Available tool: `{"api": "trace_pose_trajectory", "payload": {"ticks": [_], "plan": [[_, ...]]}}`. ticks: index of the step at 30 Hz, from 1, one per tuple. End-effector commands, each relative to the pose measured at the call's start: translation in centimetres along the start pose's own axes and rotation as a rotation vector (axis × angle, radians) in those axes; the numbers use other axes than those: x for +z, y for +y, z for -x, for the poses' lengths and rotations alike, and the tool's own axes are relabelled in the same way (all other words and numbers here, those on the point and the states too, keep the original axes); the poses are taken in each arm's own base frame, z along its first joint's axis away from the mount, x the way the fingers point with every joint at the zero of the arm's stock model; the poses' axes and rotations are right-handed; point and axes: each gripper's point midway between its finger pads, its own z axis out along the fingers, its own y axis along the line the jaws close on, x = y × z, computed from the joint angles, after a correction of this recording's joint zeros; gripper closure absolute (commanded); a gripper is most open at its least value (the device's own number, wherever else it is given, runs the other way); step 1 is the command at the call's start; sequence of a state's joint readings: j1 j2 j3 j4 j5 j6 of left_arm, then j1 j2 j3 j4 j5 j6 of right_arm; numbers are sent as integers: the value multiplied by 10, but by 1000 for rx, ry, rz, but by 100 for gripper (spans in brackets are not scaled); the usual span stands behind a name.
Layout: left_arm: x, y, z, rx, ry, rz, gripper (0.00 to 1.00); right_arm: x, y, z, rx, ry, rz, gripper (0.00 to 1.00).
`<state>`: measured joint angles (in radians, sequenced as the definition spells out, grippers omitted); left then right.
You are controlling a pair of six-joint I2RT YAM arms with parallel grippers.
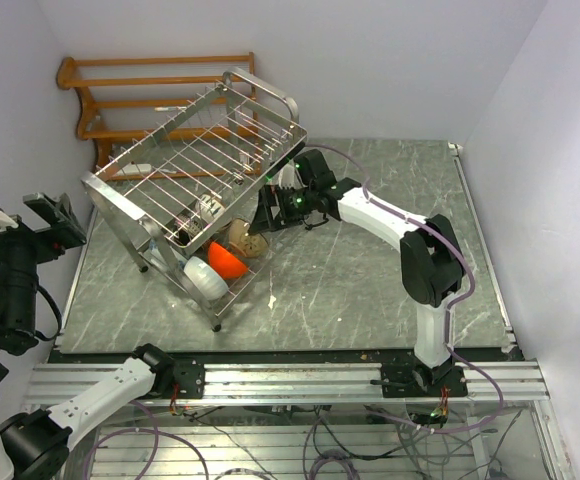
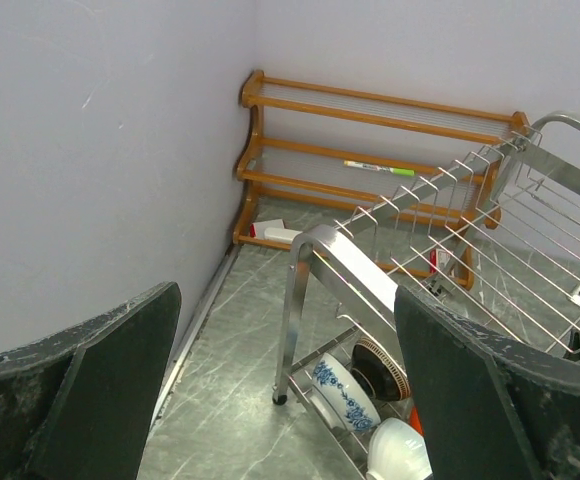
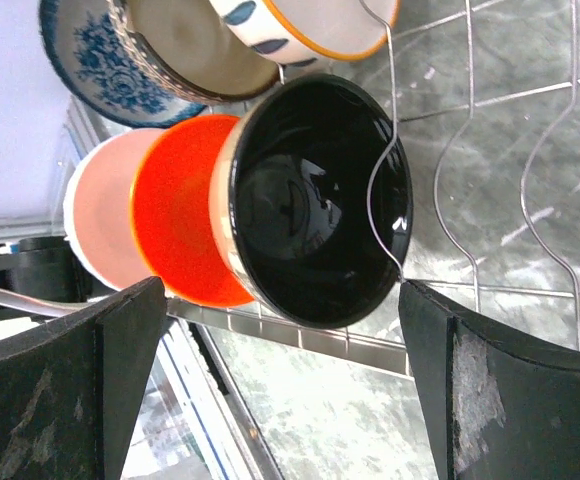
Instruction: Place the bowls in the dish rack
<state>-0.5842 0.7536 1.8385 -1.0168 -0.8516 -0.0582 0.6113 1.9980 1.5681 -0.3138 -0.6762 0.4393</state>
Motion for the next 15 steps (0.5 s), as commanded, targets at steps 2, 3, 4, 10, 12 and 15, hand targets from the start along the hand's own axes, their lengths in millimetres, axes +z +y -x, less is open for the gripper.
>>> {"api": "trace_pose_trajectory", "payload": {"ticks": [2, 3, 4, 10, 12, 15], "plan": [[-3, 0, 5, -24, -16, -16, 1, -22, -8, -2, -29, 43, -96, 0], [-3, 0, 6, -25, -18, -17, 1, -24, -9, -6, -42, 67, -100, 0], [-3, 0, 6, -27, -19, -18, 1, -26, -8, -10, -55, 94, -96, 0], [-3, -1, 6, -28, -22, -24, 1, -39, -9, -43, -91, 265, -76, 0], [-3, -1, 6, -29, -26, -26, 1, -42, -9, -62, -73, 344, -47, 0], [-3, -1, 6, -29, -28, -28, 1, -47, -10, -83, -67, 438, -14, 0]]}}
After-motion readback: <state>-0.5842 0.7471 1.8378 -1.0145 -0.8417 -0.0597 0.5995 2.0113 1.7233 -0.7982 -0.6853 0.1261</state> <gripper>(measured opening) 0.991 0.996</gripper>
